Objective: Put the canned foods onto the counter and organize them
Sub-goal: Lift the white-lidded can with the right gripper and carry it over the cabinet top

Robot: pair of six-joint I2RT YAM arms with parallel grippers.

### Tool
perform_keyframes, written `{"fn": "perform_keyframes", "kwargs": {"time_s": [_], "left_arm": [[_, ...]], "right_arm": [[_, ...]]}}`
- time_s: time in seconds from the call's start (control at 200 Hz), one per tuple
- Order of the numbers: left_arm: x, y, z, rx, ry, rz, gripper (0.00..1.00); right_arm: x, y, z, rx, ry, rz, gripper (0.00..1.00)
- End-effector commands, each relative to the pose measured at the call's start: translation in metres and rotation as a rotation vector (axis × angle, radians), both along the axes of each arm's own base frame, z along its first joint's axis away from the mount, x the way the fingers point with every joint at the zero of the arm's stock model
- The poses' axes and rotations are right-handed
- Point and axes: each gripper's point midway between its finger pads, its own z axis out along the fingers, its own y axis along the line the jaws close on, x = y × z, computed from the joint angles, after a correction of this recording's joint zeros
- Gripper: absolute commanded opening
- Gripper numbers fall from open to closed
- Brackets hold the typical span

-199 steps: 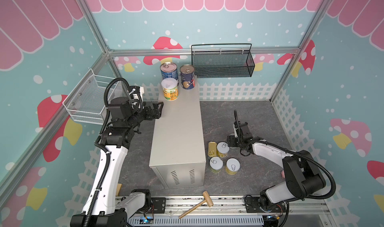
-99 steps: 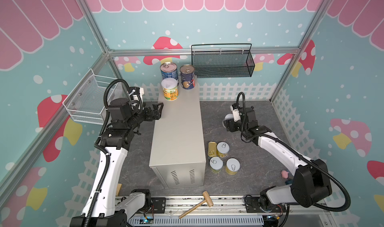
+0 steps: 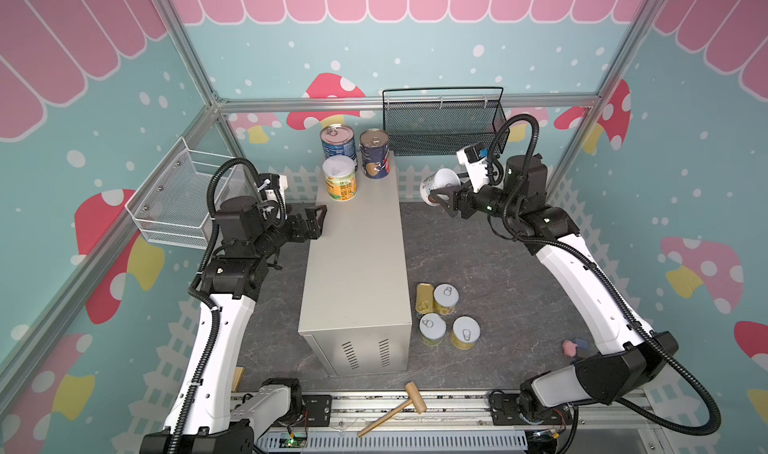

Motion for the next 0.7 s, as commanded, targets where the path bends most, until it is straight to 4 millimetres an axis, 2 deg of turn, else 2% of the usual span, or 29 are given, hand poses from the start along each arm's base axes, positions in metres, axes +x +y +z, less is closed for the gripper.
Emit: {"fn": "perform_keyframes", "kwargs": {"time_s": [0.0, 0.215, 0.405, 0.696], "left_arm": [[-0.003, 0.001, 0.005, -0.006, -0.023, 0.002, 0.99], [-0.004, 0.002, 0.006, -0.008, -0.026, 0.003, 0.99], [-0.004, 0.002, 0.006, -0.016, -0.028, 0.002, 0.99], [-0.005, 0.003, 0.007, -0.016, -0.032, 0.007, 0.99]], "right_arm": [[-0.020, 0.025, 0.029, 0.032, -0.062, 0.144, 0.57], [-0.029, 0.063, 0.035, -0.017, -0.058, 0.191, 0.57], [-0.026, 0.096, 0.022, -0.080, -0.011, 0.185, 0.58], [-0.018, 0.127, 0.011, -0.122, 0.005, 0.167, 0.65]]}}
